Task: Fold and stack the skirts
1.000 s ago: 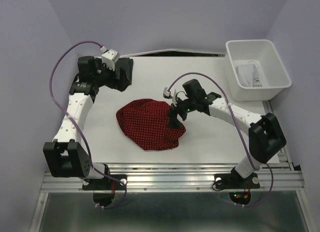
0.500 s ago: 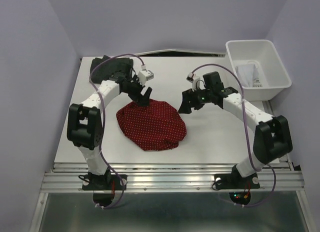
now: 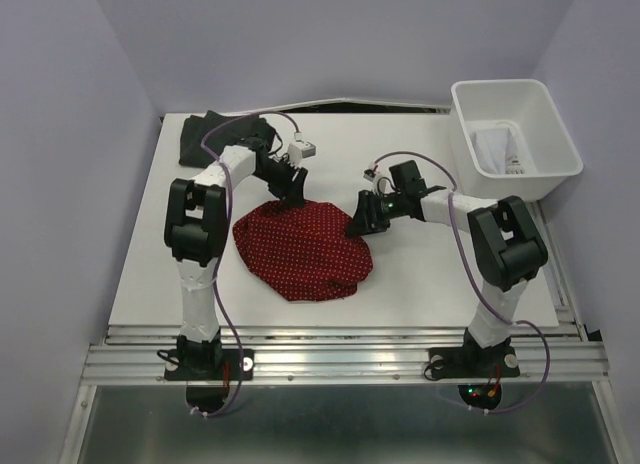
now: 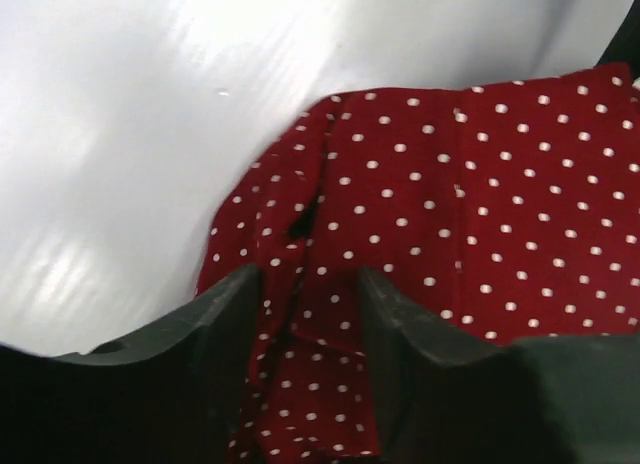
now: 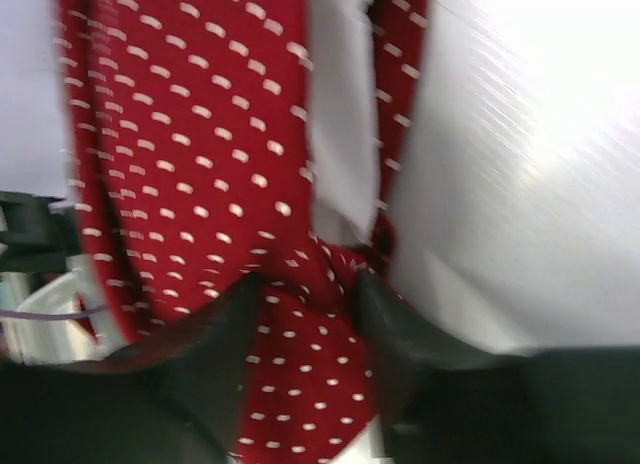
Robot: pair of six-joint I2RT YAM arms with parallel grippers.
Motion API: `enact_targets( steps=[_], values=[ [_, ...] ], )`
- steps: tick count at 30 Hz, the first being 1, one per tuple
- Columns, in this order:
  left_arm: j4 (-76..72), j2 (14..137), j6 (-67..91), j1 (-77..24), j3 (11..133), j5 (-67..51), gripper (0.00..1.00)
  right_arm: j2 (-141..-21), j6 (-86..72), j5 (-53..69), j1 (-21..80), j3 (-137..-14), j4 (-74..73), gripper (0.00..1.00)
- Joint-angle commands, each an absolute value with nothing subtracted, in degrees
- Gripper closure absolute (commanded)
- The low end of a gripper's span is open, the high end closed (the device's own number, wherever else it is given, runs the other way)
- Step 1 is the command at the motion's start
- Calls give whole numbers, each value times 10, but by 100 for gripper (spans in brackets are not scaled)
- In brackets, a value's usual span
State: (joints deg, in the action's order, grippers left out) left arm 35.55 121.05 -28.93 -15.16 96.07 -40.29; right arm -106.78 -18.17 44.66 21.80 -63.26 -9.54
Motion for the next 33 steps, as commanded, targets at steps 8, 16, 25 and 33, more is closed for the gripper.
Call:
enact_targets(
  steps=[8, 16, 25, 33],
  values=[
    [444, 1231, -273, -135, 1127, -526, 100, -1121, -186, 531, 152, -862, -47, 99],
    [220, 1113, -116, -60, 1131, -480, 95, -1125, 6, 524, 163, -1151, -195, 99],
    [226, 933, -213, -19, 845, -513, 100, -995, 293, 421, 371, -914, -410, 99],
    [230, 897, -258, -5, 740, -483, 38, -952, 247, 319, 450, -690, -353, 14]
  ],
)
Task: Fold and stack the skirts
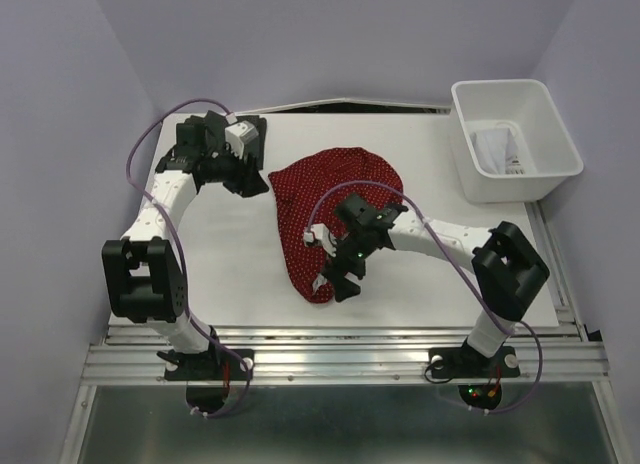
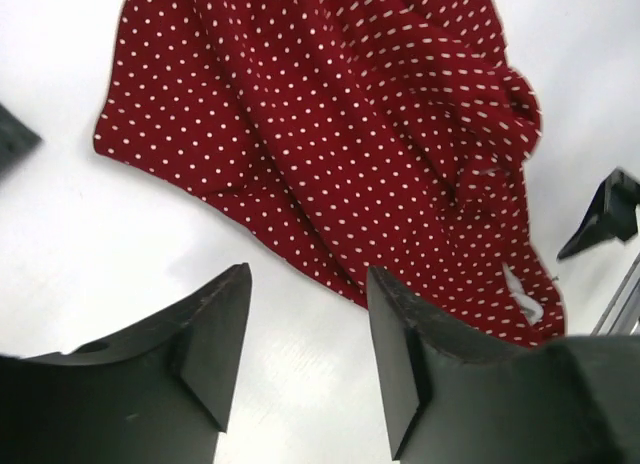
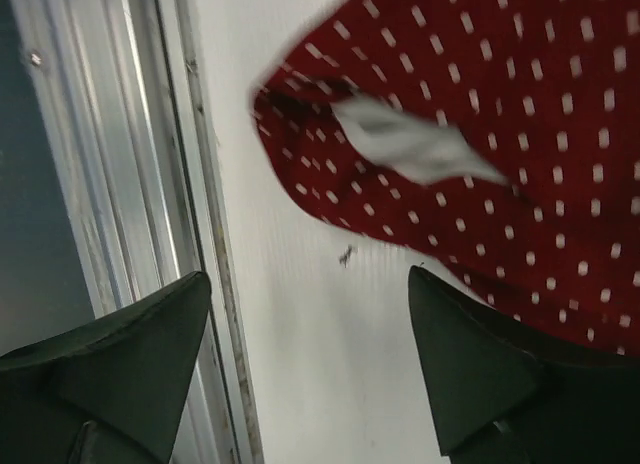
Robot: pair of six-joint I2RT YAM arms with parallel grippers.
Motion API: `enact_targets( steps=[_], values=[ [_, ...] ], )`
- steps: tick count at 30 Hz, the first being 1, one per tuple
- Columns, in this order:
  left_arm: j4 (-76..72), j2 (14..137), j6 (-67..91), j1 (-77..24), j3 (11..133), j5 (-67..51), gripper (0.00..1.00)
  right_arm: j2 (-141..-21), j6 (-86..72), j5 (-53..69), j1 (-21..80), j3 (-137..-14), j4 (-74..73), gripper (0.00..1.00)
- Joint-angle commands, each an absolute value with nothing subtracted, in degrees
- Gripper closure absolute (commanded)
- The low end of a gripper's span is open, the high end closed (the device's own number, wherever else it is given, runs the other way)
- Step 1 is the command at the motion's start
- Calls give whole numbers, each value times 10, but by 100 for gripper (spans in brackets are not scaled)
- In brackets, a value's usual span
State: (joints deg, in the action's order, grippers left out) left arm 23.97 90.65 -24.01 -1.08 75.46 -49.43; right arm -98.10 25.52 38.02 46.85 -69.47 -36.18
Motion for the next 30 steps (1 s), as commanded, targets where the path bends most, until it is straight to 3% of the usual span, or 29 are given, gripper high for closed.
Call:
enact_targets(
  steps=[1, 8, 11, 16, 21, 30],
  values=[
    [223, 896, -242, -5, 739, -482, 37, -947, 238, 297, 450, -697, -351, 14],
    [219, 890, -312, -31, 763, -470, 37, -893, 114, 366, 313, -784, -316, 16],
    [264, 895, -372, -58, 773, -442, 40, -889, 133, 307, 280, -775, -291, 23],
    [169, 814, -345, -68, 650, -414, 37, -942, 262, 243, 280, -801, -314, 36],
    [137, 753, -310, -67, 598, -420, 32, -976, 321, 239, 280, -799, -331, 35],
    [154, 763, -235, -55, 600, -463, 32, -980, 358, 220, 337, -752, -301, 34]
  ],
)
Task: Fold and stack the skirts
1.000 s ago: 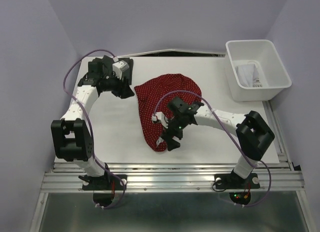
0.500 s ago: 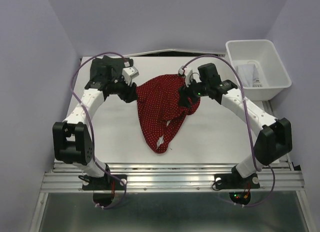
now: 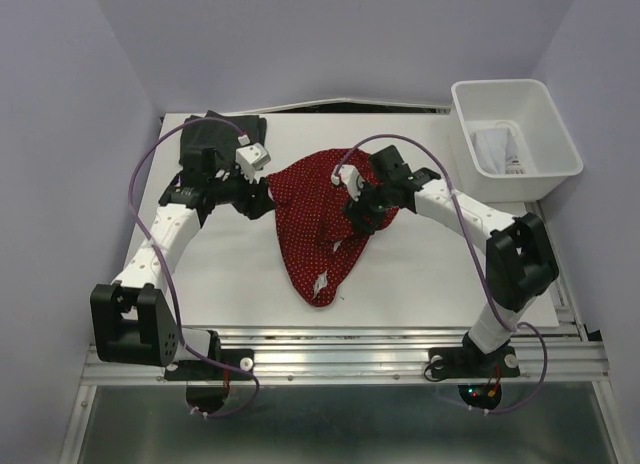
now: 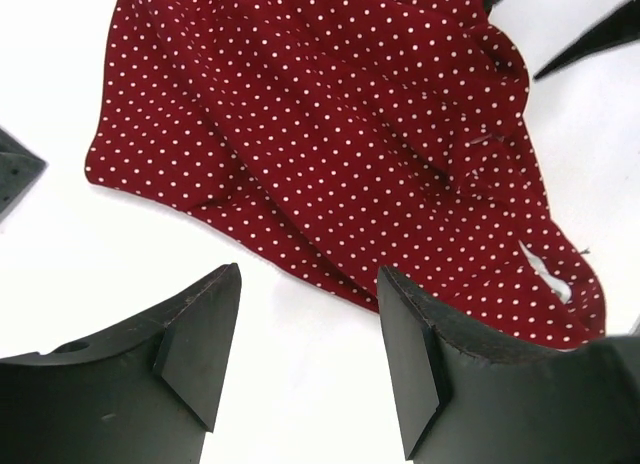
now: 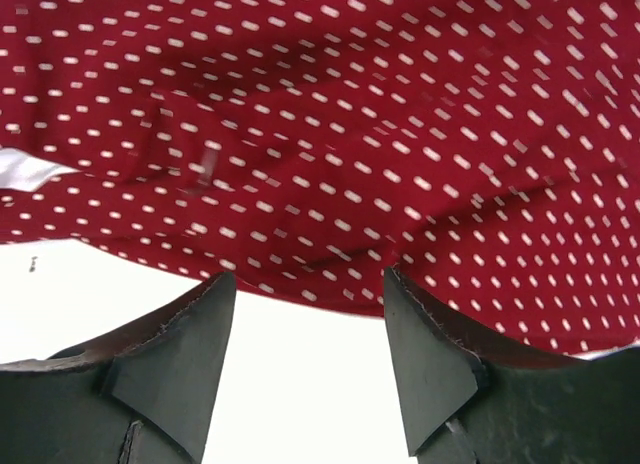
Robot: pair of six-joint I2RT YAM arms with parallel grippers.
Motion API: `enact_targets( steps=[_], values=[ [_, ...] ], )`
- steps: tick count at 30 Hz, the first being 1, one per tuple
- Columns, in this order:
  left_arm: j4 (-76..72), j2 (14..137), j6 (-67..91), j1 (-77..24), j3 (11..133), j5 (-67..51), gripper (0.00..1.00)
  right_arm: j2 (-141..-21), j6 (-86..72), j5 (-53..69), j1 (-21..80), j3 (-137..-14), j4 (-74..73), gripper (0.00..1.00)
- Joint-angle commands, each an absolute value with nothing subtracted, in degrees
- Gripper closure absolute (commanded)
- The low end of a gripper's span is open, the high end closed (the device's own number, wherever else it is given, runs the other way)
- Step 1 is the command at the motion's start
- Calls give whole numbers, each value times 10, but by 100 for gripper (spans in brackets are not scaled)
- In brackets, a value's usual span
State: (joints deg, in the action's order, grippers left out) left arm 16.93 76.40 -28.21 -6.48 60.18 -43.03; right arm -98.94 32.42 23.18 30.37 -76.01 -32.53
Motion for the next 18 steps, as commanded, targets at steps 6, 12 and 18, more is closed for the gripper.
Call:
enact_targets(
  steps=[6, 12, 18],
  values=[
    [121, 752, -177, -50, 581, -464, 32, -1022, 374, 168, 350, -745, -261, 50],
    [133, 750, -179, -48, 579, -461, 32, -1036, 384, 114, 350, -763, -225, 62],
    [132, 745, -192, -48, 568, -449, 33, -1027, 345, 75, 350, -818, -191, 99]
  ],
)
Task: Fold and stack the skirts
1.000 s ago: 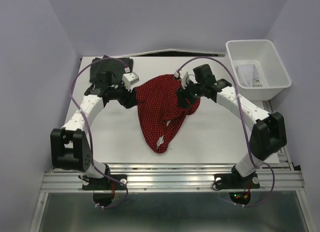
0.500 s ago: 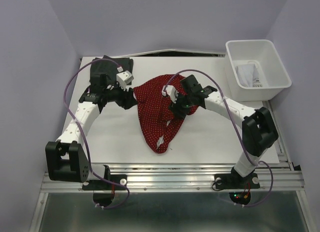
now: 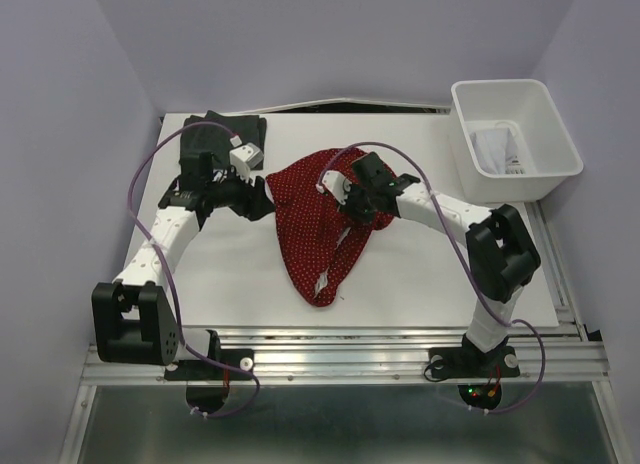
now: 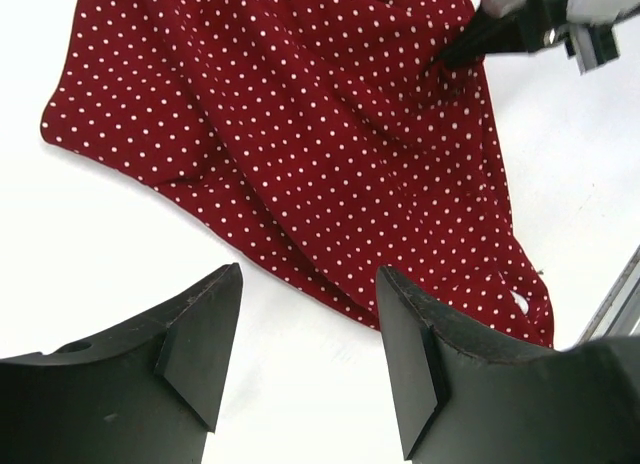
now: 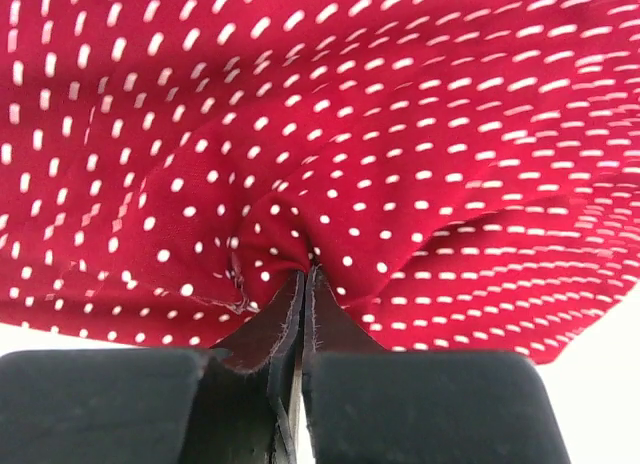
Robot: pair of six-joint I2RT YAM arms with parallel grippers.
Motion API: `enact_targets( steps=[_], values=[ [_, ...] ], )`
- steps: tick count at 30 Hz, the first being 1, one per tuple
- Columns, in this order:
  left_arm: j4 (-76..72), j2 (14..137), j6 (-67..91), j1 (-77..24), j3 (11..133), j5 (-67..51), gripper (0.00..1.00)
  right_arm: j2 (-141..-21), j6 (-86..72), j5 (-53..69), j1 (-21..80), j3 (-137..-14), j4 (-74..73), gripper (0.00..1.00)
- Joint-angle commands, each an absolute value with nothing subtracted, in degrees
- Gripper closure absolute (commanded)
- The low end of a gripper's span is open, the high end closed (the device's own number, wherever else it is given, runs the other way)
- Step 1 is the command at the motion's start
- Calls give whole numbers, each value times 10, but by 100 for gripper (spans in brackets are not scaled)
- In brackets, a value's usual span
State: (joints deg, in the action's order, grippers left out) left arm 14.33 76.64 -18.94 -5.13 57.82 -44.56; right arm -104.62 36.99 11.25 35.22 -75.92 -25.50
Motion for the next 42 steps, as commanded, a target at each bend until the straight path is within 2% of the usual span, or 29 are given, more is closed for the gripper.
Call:
enact_targets(
  steps=[1, 7, 14, 18, 22, 27, 34, 36, 37, 39, 40, 41, 42],
  values=[
    [131, 742, -193, -48, 566, -444, 34, -1026, 336, 71, 350, -829, -189, 99],
    [126, 739, -208, -48, 570, -419, 34, -1035, 277, 50, 350, -936, -181, 99],
    [10, 710, -136, -55, 541, -358, 34, -1096, 164, 163, 350, -1053, -236, 99],
    [-64, 710, -45, -106, 523, -302, 34, -1128, 104, 214, 350, -1066, -236, 99],
    [-131, 730, 32, -126, 523, -311, 34, -1136, 70, 255, 350, -1066, -226, 99],
    [-170, 764, 29, -135, 528, -317, 34, -1135, 55, 265, 350, -1067, -217, 99],
    [-142, 832, 18, -141, 547, -308, 33, -1133, 69, 237, 350, -1049, -214, 99],
    [-128, 847, 41, -140, 550, -305, 33, -1143, 44, 238, 350, -1056, -220, 82],
    [-128, 854, 71, -140, 547, -297, 33, -1162, 21, 234, 350, -1070, -221, 76],
    [-130, 851, 98, -137, 534, -294, 35, -1182, 4, 232, 350, -1080, -221, 73],
    [-134, 845, 112, -137, 527, -290, 35, -1185, 2, 229, 350, -1085, -221, 68],
    [-135, 838, 126, -137, 521, -287, 35, -1182, 2, 225, 345, -1086, -223, 61],
    [-136, 829, 144, -137, 507, -287, 34, -1175, -25, 210, 339, -1080, -223, 45]
  ],
)
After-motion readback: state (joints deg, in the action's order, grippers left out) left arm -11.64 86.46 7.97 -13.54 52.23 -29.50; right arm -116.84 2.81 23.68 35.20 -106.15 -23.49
